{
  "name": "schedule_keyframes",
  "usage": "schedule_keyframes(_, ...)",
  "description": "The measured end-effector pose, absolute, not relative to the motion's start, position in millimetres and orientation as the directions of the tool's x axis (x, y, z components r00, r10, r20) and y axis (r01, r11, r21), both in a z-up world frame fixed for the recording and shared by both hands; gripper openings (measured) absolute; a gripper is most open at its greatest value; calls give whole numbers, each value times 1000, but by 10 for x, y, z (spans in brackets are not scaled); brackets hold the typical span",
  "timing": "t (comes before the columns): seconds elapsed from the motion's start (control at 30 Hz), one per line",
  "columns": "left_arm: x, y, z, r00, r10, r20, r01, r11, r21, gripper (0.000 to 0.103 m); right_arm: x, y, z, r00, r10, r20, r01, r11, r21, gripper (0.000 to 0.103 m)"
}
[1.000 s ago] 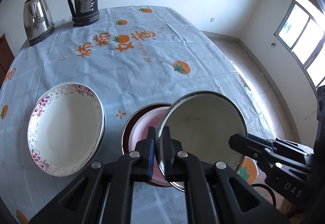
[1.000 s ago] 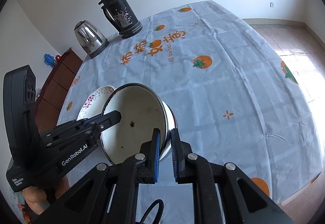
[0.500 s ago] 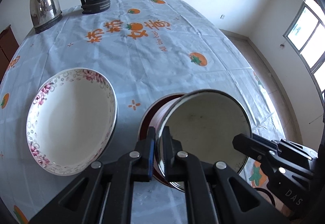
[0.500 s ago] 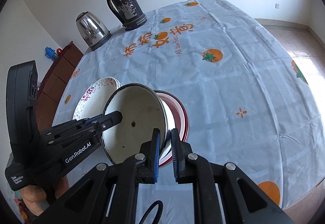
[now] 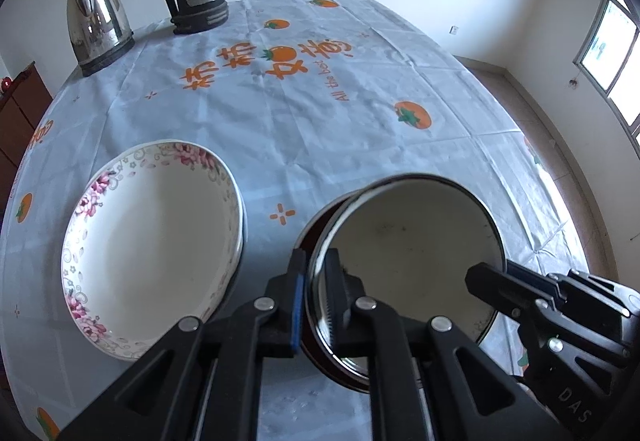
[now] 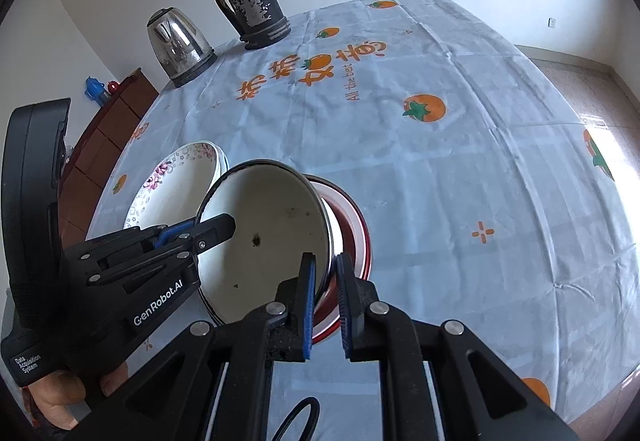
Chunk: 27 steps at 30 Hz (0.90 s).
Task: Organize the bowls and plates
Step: 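Lower the enamel bowl into the red bowl with the right gripper while the left gripper releases the steel basin, then withdraw both grippers from the nested bowls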
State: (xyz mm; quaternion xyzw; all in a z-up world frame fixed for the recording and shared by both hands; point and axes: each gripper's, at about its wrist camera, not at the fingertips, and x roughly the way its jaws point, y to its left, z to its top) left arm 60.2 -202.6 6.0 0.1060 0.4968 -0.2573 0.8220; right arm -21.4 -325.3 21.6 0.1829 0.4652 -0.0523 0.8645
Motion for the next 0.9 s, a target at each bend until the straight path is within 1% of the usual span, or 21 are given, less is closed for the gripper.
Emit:
schedule_keyframes(0.03,601,-2028,66,376,-316,-871,529,845,-78,10,-209,-3259,210,559,79,-825,262,927,267,12)
schedule_keyframes(0.1,603,-2023,81,370,-321,-872,529,844,-87,15,-207,-3275,209,560,86,-824,262,925,274,12)
schedule_keyframes(0.13,607,-2008,99,359,-336,-871,529,842,-106,22,-206,-3280,209,558,95,-825,259,924,281,13)
schedule_keyframes(0.17,610,-1998,119,362,-337,-869,525,844,-109,37,-204,-3294,208,551,105,-828,259,922,289,14)
schedule_keyframes(0.23,611,-1939,210,419,-322,-849,501,862,-80,57,-211,-3326,208,543,119,-831,266,915,304,18)
schedule_keyframes(0.3,608,-1891,318,471,-325,-820,497,866,-58,59,-235,-3350,224,546,136,-827,262,909,323,19)
schedule_keyframes(0.33,610,-1855,367,490,-327,-808,492,869,-54,61,-252,-3349,237,556,144,-818,253,908,333,26)
schedule_keyframes(0.37,620,-1815,400,497,-335,-800,484,873,-65,65,-273,-3347,250,567,131,-813,252,912,322,34)
schedule_keyframes(0.4,627,-1770,422,501,-348,-792,476,876,-84,67,-288,-3348,264,579,122,-806,253,913,319,51)
schedule_keyframes(0.43,625,-1716,433,505,-364,-782,467,878,-107,71,-321,-3360,278,603,116,-789,253,910,328,60)
schedule_keyframes(0.53,570,-1611,391,523,-383,-762,459,879,-128,72,-422,-3413,316,668,110,-736,251,898,361,61)
schedule_keyframes(0.67,446,-1491,266,564,-375,-736,439,891,-118,72,-709,-3479,316,767,-4,-642,300,887,352,61)
schedule_keyframes(0.8,312,-1422,137,628,-328,-705,412,909,-56,72,-937,-3520,177,793,-111,-599,375,864,336,61)
schedule_keyframes(0.9,237,-1413,48,653,-297,-697,408,913,-6,72,-1040,-3559,34,801,-135,-584,401,845,355,61)
